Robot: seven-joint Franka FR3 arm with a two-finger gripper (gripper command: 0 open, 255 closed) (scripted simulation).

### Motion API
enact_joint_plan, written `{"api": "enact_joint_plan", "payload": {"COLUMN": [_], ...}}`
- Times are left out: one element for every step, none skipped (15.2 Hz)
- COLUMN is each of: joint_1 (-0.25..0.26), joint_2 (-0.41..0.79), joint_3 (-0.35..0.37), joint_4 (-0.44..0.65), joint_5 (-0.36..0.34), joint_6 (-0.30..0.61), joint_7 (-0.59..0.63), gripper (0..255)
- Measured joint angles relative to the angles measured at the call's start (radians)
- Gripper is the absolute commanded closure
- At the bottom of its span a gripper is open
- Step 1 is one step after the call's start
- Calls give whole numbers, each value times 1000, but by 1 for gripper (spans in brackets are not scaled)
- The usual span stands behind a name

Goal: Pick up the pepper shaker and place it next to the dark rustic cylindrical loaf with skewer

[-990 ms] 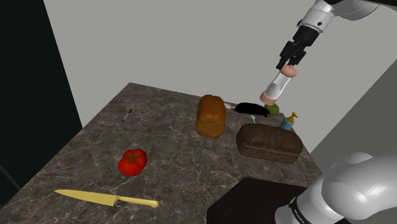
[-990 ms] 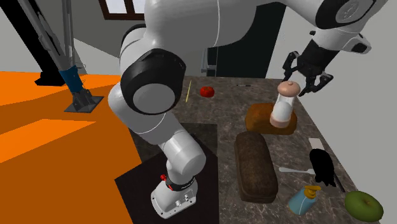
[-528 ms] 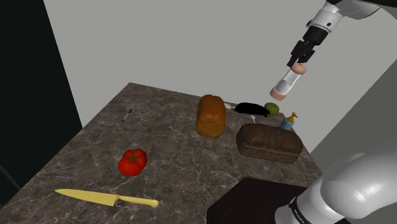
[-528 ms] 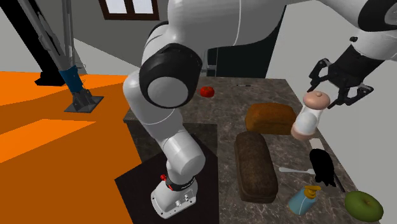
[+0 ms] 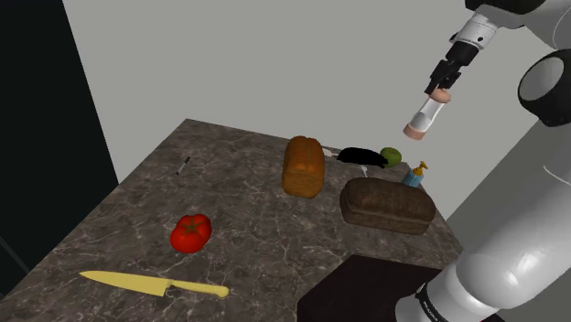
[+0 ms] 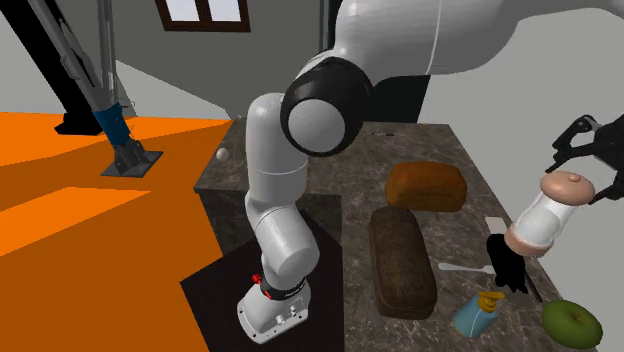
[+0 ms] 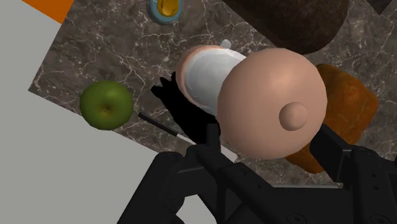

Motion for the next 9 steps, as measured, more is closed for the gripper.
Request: {"api": "enact_joint_plan", "payload": {"joint_1": [-22,-49,-85,-125,-176,-222,-298,-371,-405], "joint_2": [32,74,126,178,241,290,364,434,467], "joint_3": [-13,-26,-37,-44,-47,-46,-38,-23,-14], "joint_4": [29,66,128,194,270,331,451,563,606], "joint_5": [18,44,77,111,152,185,234,282,302], "joint_6": [-12,-23,-52,-83,-115,-139,-192,-237,-251], "joint_7": [-30,-61,-90,-115,-142,-162,-177,-179,-185], "gripper": [255,255,255,255,255,255,255,255,255]}}
